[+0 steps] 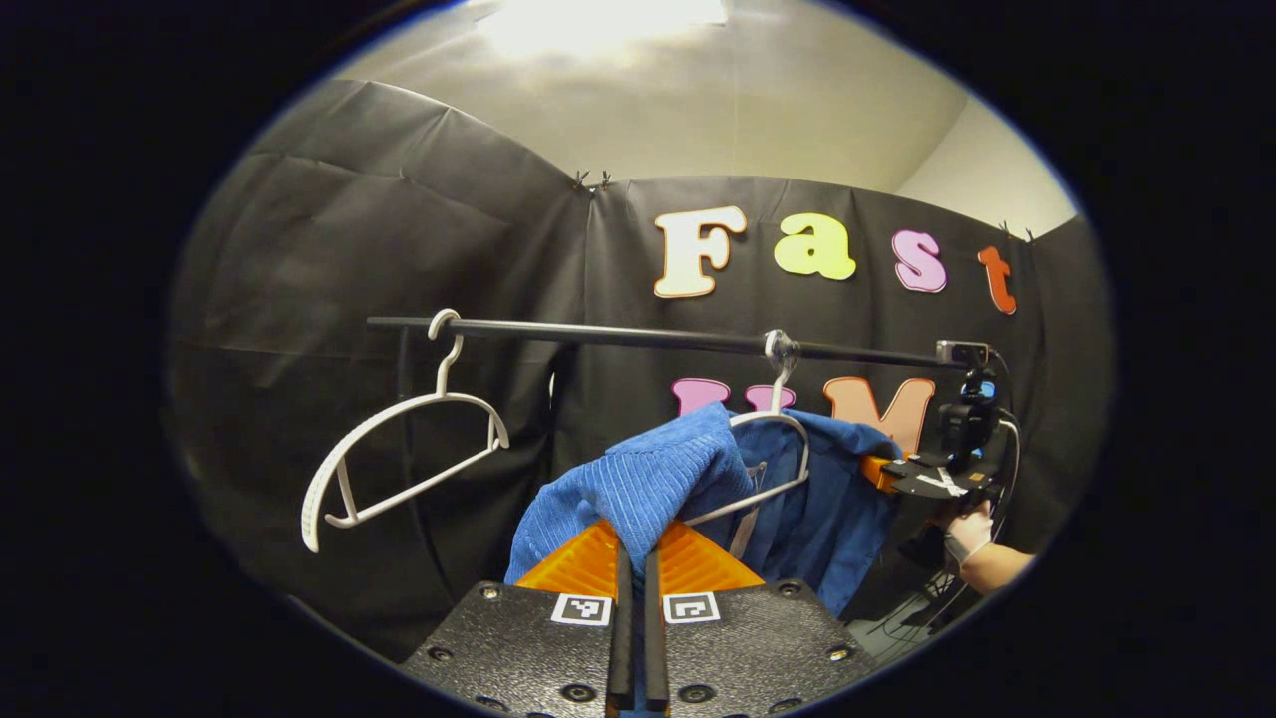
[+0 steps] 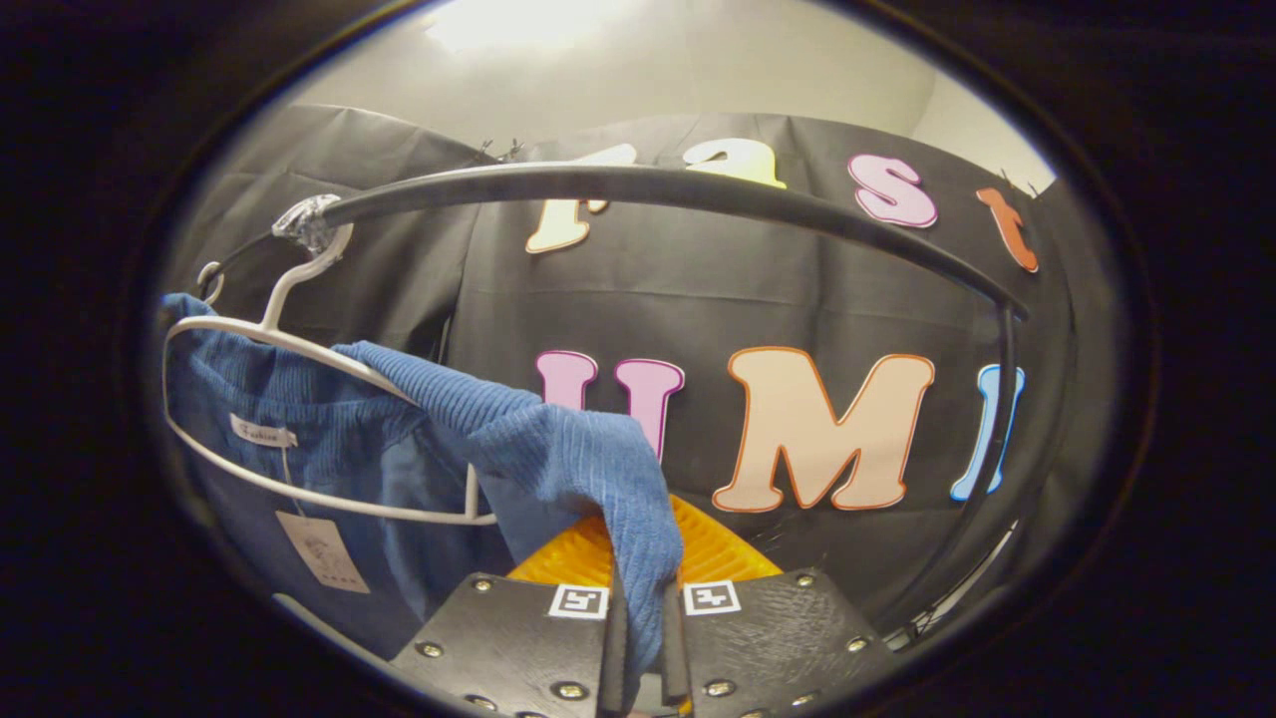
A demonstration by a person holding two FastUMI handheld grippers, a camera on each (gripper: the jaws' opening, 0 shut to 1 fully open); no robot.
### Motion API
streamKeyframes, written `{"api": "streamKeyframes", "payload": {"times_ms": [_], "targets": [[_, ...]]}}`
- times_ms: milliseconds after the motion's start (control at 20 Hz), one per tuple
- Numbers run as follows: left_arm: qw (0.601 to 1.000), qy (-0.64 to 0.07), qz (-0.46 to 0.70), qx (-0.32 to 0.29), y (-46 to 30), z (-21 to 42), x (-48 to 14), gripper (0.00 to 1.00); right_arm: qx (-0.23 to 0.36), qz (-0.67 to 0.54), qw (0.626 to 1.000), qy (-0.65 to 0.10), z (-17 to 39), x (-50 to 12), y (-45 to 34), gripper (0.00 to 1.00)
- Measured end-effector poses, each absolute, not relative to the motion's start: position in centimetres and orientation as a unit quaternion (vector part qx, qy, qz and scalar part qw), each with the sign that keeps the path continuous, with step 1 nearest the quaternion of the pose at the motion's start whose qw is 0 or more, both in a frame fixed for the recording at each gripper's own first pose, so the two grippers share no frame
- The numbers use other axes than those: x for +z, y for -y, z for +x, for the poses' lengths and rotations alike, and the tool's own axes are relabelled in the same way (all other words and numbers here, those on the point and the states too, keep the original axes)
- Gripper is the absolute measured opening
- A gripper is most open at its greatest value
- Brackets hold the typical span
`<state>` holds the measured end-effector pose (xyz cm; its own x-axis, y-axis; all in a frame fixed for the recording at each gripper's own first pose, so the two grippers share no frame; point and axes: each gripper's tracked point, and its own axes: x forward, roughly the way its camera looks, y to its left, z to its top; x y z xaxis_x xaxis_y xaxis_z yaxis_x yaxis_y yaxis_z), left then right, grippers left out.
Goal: Grasp the clothes on the hanger with both hands and then place them into the laundry hamper below.
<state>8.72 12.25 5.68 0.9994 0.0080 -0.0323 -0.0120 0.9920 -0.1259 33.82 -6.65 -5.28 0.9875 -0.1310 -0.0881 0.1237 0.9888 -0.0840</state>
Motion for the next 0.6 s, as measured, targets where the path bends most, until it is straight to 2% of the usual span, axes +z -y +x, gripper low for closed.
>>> {"api": "streamKeyframes", "payload": {"times_ms": [350,600], "targets": [[0.990,-0.034,-0.136,-0.033,-13.1,8.3,7.2,0.05,-0.068,-0.045,0.996,-0.045,34.2,-5.3,6.7,0.13],[0.993,-0.035,-0.114,-0.026,-15.2,8.2,7.8,0.05,-0.071,-0.047,0.995,-0.044,34.3,-5.1,6.5,0.13]]}}
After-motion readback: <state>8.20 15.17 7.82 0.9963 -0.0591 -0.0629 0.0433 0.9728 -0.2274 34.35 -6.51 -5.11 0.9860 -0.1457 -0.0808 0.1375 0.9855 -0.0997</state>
